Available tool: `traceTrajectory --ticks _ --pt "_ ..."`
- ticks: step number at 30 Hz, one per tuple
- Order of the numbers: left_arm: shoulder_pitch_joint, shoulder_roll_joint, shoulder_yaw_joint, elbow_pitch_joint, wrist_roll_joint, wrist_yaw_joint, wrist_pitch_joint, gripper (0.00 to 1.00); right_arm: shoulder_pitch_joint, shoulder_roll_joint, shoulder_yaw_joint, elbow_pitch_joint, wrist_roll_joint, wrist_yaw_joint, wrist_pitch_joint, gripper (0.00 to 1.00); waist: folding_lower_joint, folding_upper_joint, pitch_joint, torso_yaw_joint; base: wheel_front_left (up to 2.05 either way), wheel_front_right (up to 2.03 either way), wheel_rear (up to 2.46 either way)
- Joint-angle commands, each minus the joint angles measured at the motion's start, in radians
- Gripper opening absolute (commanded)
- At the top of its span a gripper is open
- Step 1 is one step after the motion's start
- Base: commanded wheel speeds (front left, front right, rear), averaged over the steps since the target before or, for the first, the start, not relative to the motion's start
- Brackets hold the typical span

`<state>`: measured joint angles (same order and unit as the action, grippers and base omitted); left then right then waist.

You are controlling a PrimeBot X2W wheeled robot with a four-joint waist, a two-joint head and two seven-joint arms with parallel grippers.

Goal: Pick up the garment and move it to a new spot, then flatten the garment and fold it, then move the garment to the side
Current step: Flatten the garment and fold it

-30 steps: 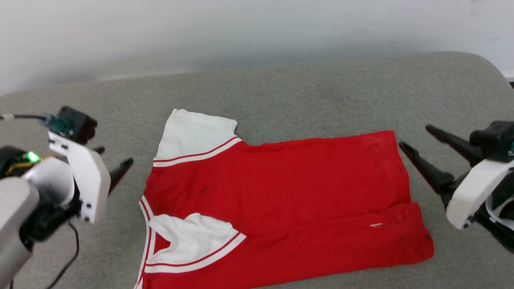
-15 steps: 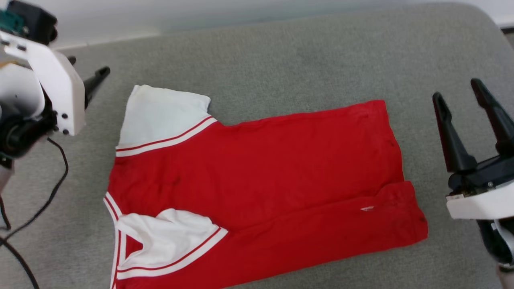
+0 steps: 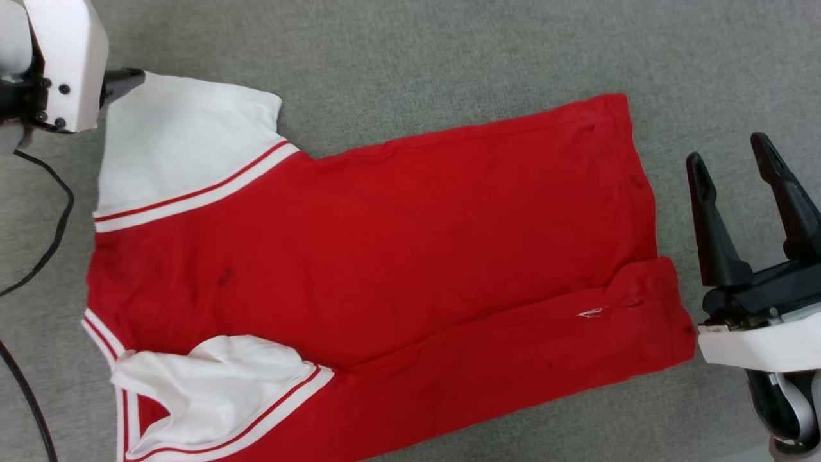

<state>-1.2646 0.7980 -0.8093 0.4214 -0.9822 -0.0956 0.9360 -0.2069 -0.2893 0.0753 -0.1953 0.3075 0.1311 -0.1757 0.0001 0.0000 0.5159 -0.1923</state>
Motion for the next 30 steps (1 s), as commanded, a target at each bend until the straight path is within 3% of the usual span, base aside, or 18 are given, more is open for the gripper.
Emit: traceTrajectory --ticks 1,10,11,12,17,22,26,30 --pt "-0.015 -0.003 -0.014 0.014 0.002 0.009 0.031 1.0 -0.022 0.004 0.008 0.004 -0.004 -0.001 -0.003 1.0 -0.0001 0.0 0.042 -0.021 0.0 0.0 0.0" --pt "0.002 -0.011 -0.07 0.039 -0.002 -0.009 0.12 1.0 -0.07 -0.001 0.037 0.068 0.01 -0.001 -0.017 1.0 -0.0001 0.0 0.091 -0.032 0.0 0.0 0.0" --pt "0.009 -0.013 -0.068 0.04 -0.01 -0.009 0.117 0.31 -0.08 -0.005 0.037 0.077 0.014 -0.001 -0.019 1.0 -0.0001 0.0 0.091 -0.032 0.0 0.0 0.0" --pt "0.016 -0.013 -0.07 0.038 -0.013 -0.011 0.116 0.0 -0.089 -0.009 0.034 0.084 0.018 -0.001 -0.02 1.0 -0.0001 0.0 0.09 -0.032 0.0 0.0 0.0" --pt "0.015 -0.007 -0.071 0.03 -0.015 -0.021 0.086 0.0 -0.136 -0.044 0.021 0.093 0.007 -0.001 -0.015 1.0 -0.0001 0.0 0.058 -0.018 0.0 0.0 0.0" --pt "0.01 -0.019 -0.074 0.003 -0.015 -0.028 0.03 0.0 -0.228 -0.135 0.03 0.081 -0.003 -0.001 0.048 1.0 -0.0001 0.0 -0.003 0.008 0.0 0.0 0.0" --pt "0.019 -0.034 -0.086 -0.032 -0.025 -0.032 -0.008 0.0 -0.325 -0.262 0.1 0.079 0.025 -0.001 0.205 1.0 -0.0001 0.0 -0.043 0.039 0.0 0.0 0.0" --pt "0.027 -0.039 -0.106 -0.07 -0.03 -0.033 -0.026 0.0 -0.434 -0.383 0.22 0.096 0.111 -0.001 0.448 1.0 -0.0001 0.0 -0.067 0.07 0.0 0.0 0.0"
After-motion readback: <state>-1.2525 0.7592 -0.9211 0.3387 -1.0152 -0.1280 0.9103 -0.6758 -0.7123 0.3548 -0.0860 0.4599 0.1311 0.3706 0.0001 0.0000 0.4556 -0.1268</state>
